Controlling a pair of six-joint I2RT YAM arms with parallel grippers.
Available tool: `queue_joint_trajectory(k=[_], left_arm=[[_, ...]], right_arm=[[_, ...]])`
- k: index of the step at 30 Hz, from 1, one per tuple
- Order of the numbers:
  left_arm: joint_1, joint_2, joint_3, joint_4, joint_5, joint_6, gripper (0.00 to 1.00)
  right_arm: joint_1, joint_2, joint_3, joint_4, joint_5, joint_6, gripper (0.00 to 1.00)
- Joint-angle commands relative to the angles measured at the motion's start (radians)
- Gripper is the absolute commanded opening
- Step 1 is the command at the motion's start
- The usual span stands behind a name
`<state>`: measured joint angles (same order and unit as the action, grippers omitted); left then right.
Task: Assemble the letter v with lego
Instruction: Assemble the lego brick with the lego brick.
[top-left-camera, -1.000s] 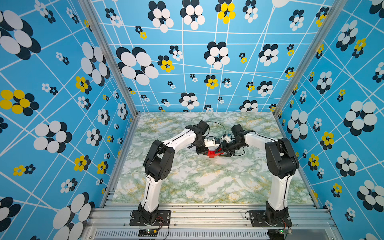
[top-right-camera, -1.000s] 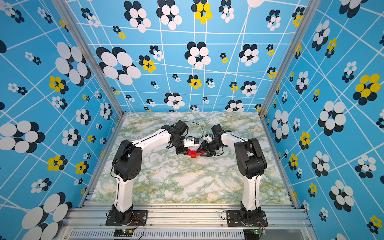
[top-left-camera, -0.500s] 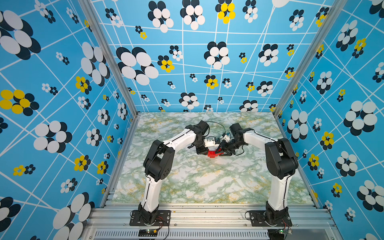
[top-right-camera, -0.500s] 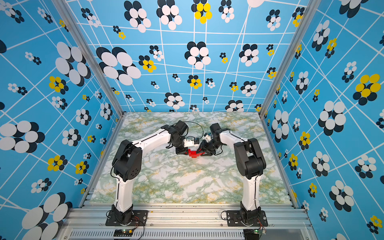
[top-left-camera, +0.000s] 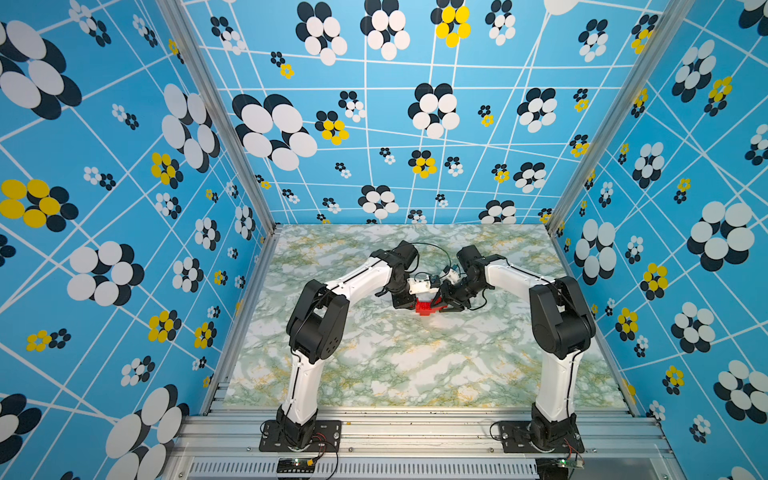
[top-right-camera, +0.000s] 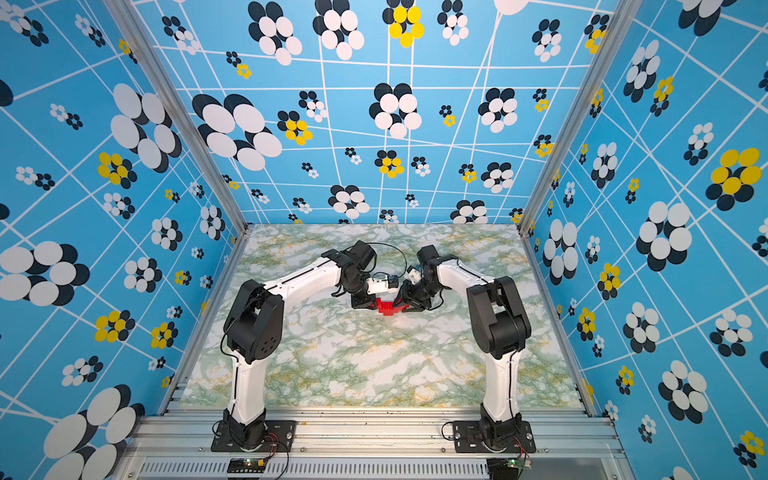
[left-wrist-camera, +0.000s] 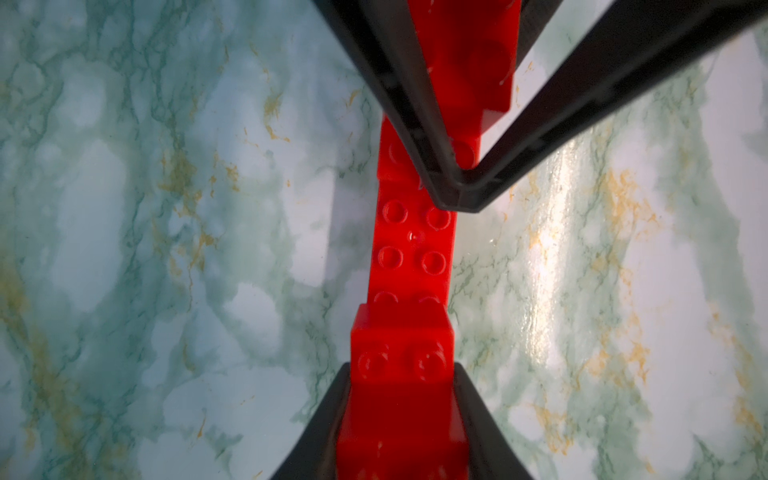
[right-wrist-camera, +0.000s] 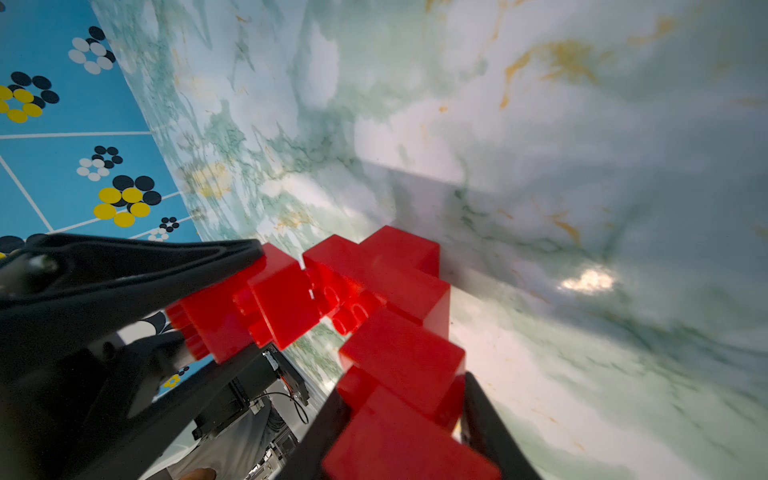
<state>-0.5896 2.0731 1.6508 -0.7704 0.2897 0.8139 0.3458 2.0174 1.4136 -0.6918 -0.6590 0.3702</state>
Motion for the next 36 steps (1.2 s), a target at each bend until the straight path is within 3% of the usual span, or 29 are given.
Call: queue_joint_trajectory(k=[1,36], left_arm=[[-0.001,-0.032,-0.007,-0.037,0.022,0.021,0.10],[-0.018,0.067,0.122,-0.142,-0.010,0.067,0.10]], right_arm=[[0.010,0.034,0.008,-0.051,0.057,-0.017,0.40],[0.012,0.027,0.007,-0.045,0.060,-0.014,0.40]])
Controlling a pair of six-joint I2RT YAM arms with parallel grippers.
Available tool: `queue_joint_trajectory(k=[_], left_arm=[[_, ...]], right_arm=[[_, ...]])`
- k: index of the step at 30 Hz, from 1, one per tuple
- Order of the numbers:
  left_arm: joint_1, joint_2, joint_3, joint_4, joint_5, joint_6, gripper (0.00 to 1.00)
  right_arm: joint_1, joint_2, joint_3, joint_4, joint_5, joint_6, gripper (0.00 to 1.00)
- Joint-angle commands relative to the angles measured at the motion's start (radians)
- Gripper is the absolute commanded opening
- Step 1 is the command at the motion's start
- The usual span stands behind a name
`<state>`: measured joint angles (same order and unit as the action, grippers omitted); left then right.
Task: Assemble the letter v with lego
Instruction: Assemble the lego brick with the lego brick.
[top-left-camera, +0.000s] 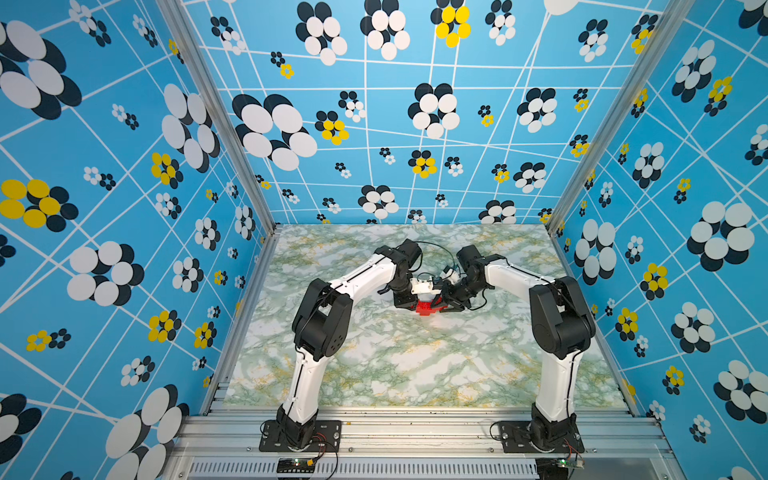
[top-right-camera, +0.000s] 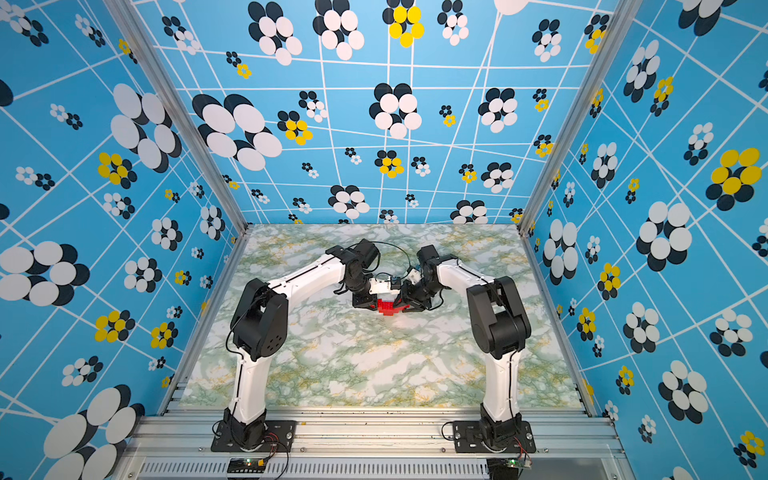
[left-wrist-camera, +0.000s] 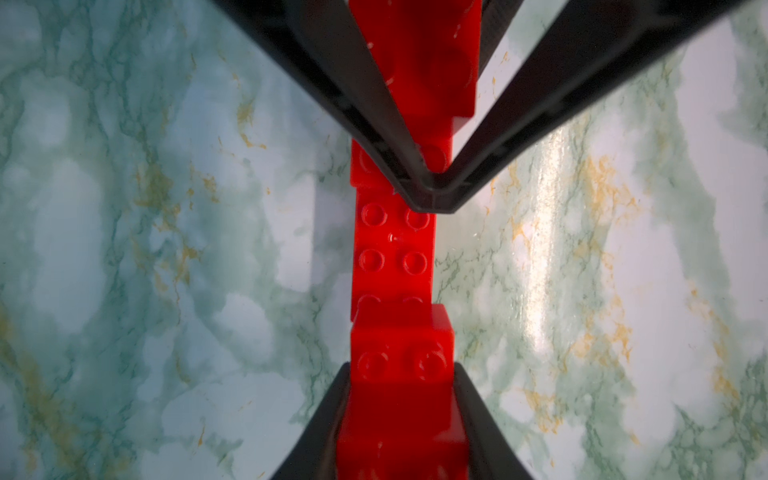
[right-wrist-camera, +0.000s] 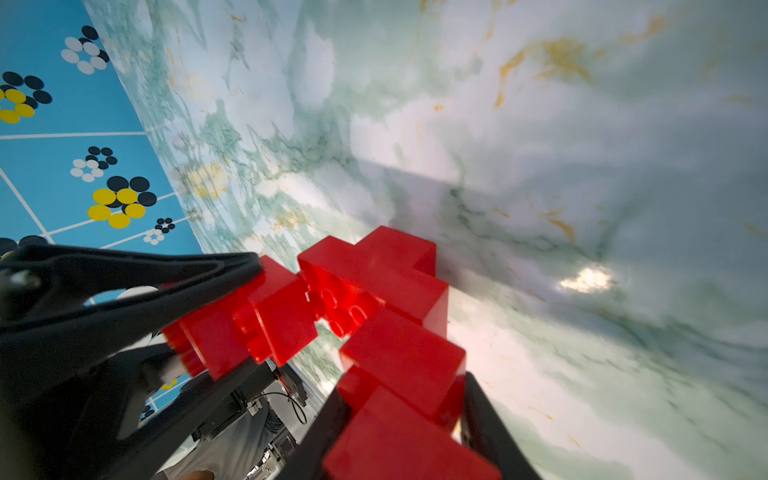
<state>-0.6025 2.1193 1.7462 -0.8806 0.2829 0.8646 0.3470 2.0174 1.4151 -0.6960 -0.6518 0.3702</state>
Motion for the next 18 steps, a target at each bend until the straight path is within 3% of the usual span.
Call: queue_joint_trajectory(k=[1,18], left_arm=[[-0.007,0.024,0.028,-0.032,-0.008,0.017,0.10],[-0.006,0.053,0.052,-0.032,-0.006,0.058,0.10]], right_arm=[[0.012,0.027,0.006,-0.041,0.052,-0.014,0.40],[0.011,0.029,0.004,-0.040,0.050,-0.013,0.40]])
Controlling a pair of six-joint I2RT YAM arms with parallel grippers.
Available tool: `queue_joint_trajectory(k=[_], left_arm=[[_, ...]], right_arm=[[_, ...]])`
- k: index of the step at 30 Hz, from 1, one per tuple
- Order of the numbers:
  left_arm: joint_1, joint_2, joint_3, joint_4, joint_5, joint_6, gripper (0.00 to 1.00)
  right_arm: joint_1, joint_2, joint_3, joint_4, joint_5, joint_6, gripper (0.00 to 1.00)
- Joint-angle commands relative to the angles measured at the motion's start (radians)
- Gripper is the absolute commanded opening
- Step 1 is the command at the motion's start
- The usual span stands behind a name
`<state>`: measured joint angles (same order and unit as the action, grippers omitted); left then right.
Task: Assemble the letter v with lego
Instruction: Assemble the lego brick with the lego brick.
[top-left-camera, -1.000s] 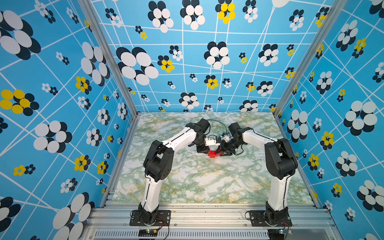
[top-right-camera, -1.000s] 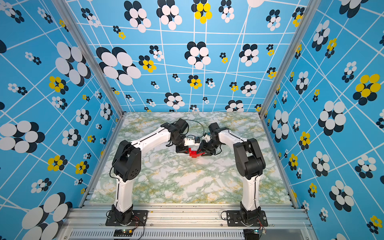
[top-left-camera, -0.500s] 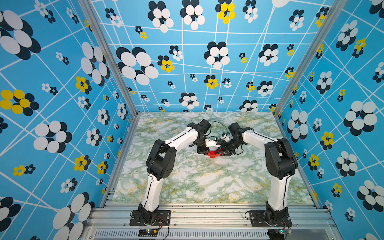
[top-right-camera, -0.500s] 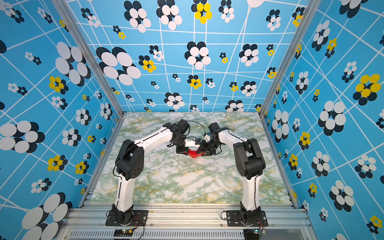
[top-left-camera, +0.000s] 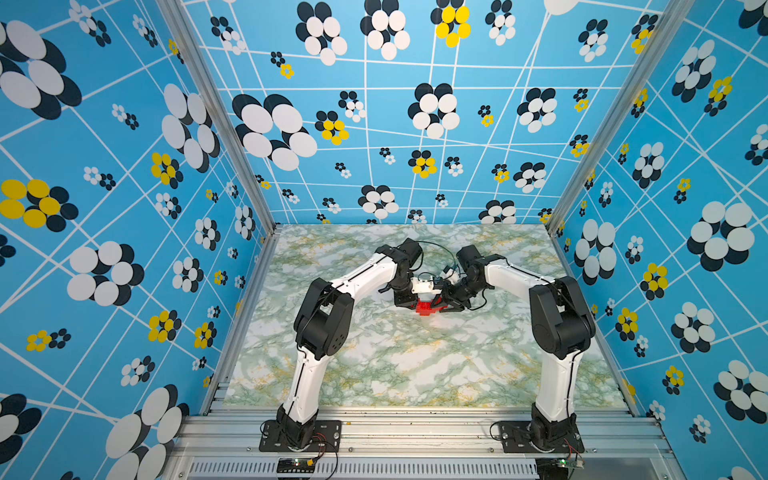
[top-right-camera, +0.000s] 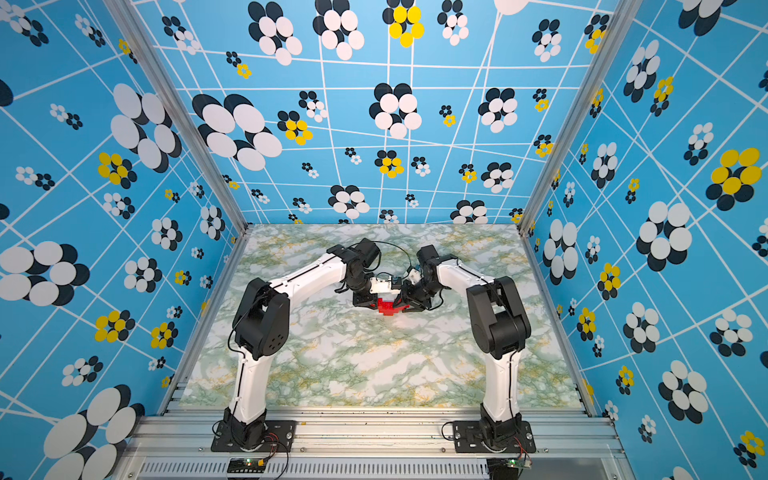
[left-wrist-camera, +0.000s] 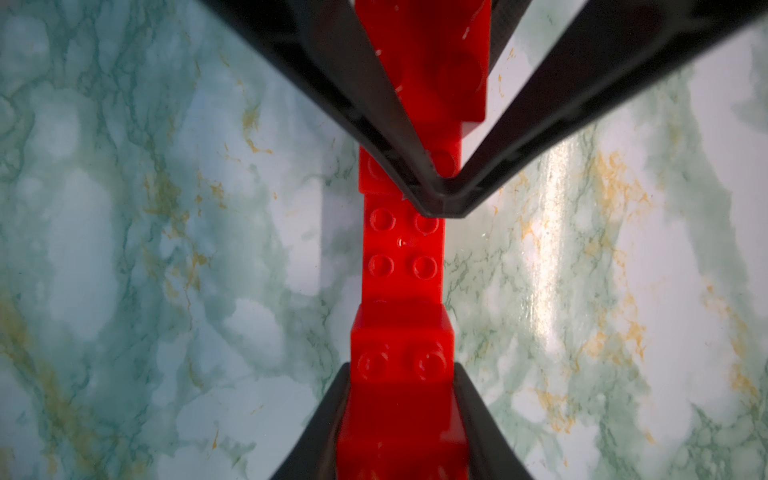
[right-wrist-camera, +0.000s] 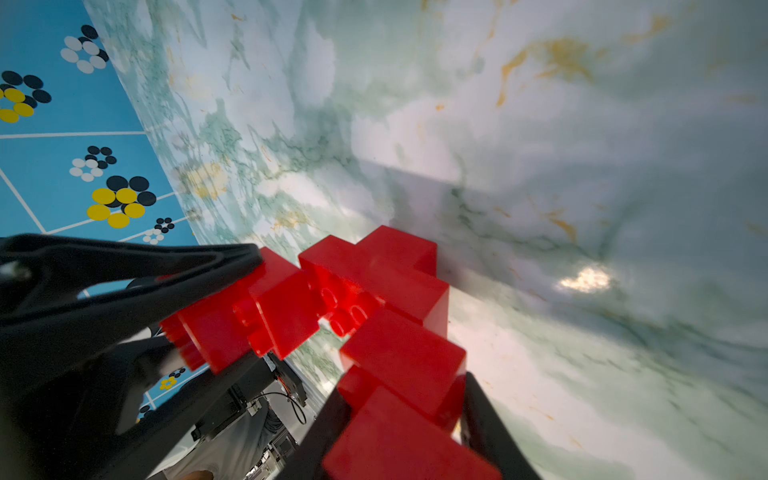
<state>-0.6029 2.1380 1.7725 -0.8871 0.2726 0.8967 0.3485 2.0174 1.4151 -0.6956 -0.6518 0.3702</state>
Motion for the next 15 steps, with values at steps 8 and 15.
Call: queue_joint_trajectory(k=[8,15], left_arm=[[-0.010,0.049,0.035,-0.050,0.001,0.051,0.10],[-0.015,0.070,0.061,-0.082,-0.017,0.067,0.09]], right_arm=[[0.010,0.029,0.005,-0.041,0.052,-0.013,0.40],[0.010,0.028,0.005,-0.041,0.052,-0.013,0.40]])
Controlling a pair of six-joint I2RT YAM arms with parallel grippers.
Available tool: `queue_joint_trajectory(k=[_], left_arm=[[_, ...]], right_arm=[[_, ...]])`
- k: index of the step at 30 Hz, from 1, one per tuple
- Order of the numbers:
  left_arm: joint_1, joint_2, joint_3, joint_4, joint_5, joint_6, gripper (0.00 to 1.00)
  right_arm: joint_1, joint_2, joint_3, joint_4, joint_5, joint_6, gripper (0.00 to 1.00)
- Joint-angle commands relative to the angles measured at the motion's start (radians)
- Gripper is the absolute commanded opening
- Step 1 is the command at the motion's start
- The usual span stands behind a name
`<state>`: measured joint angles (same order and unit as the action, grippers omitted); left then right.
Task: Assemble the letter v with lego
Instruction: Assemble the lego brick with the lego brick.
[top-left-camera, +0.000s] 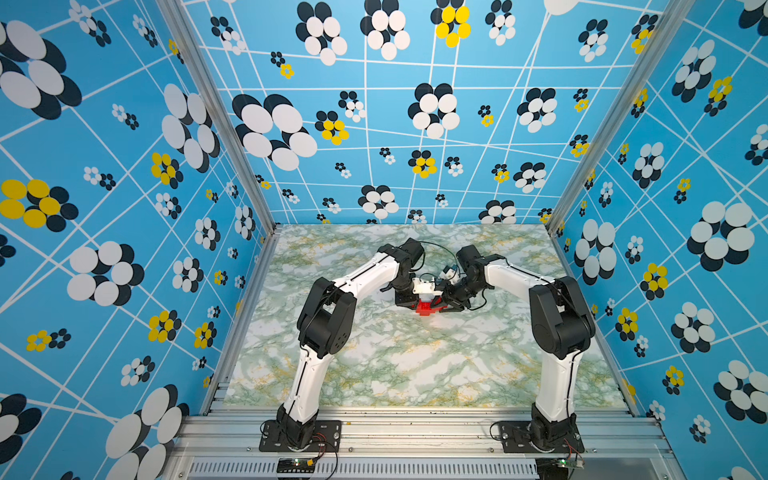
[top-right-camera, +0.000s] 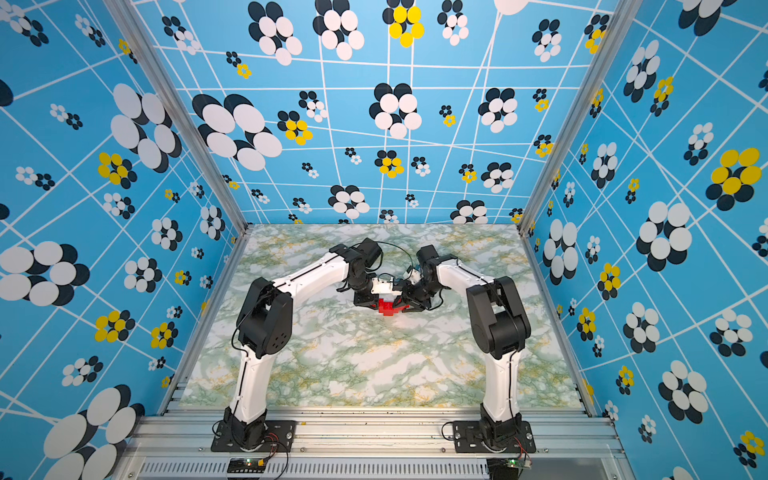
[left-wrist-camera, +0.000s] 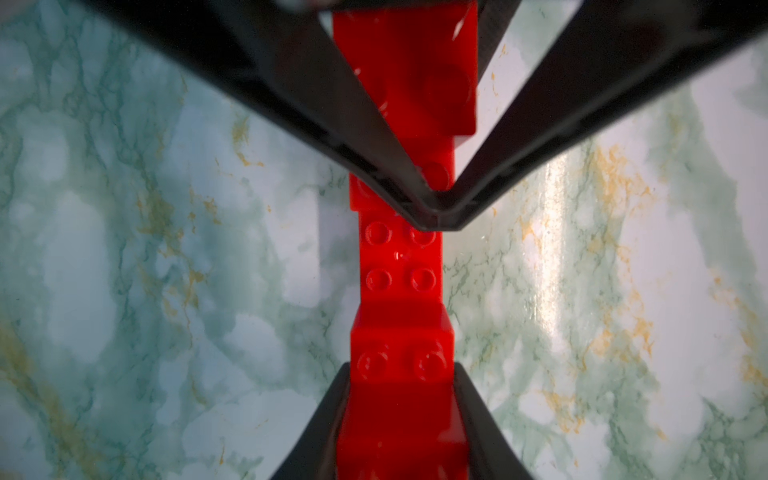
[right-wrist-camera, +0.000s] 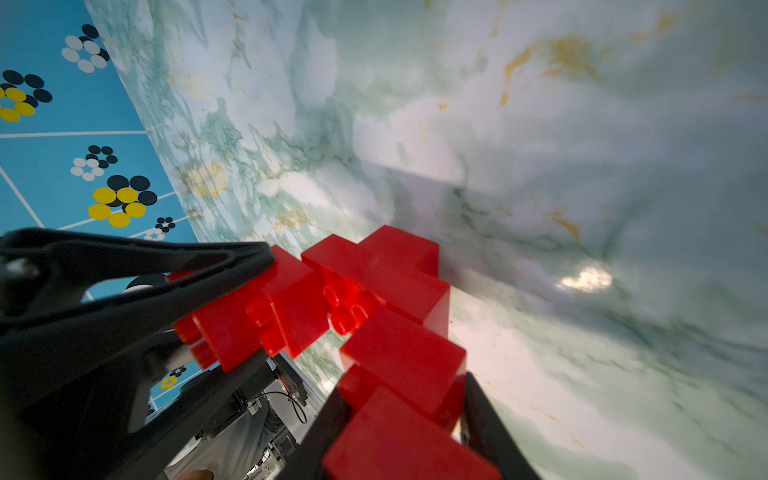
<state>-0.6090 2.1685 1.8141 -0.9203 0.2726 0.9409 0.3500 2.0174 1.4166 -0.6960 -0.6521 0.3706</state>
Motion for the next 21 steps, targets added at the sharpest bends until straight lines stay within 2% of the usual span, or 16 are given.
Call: queue_joint_trajectory(k=[1,21], left_arm=[[-0.008,0.041,0.018,-0.049,-0.020,0.024,0.09],[-0.012,0.062,-0.002,-0.045,-0.030,0.035,0.07]], right_arm=[[0.009,0.029,0.004,-0.042,0.051,-0.013,0.40],[0.009,0.031,0.004,-0.041,0.054,-0.013,0.40]])
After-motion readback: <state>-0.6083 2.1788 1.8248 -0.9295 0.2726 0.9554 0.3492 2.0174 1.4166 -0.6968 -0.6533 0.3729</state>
